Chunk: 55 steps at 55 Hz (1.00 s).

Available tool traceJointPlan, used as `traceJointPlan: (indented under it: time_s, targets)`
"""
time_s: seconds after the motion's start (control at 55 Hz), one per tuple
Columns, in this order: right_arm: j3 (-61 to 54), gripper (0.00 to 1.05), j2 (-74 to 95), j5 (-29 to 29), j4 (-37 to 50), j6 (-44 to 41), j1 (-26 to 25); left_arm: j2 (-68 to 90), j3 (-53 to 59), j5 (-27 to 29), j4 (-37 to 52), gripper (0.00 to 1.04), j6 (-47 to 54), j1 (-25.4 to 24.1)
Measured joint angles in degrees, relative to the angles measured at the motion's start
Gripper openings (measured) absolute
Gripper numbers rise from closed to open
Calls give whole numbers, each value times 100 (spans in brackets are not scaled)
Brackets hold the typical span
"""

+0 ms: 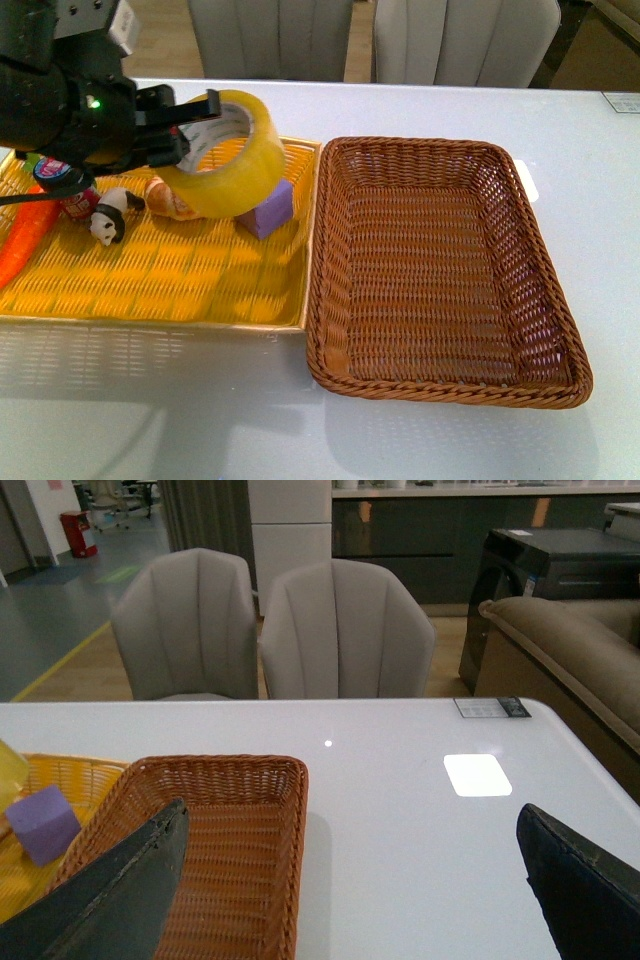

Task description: Move tape to another basket

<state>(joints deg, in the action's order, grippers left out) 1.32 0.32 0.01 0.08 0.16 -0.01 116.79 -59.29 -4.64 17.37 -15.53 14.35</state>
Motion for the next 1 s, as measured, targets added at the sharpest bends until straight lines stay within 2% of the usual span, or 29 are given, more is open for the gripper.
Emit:
traceJointPlan:
  time_s: [0.455,0.855,0.927,1.0]
  targets:
    - [0,96,0,2,0,0,0,1117,-1803,37,-772,16,59,1478]
    - [0,96,0,2,0,0,0,1832,-2514,24,-1102,16,-170,1980]
    - [0,96,0,0,0,0,0,1864,-2511,-52,-1099,33,-291,2041]
    - [0,96,0,0,0,0,0,1862,-2511,-79,-1047,45,-352,2057]
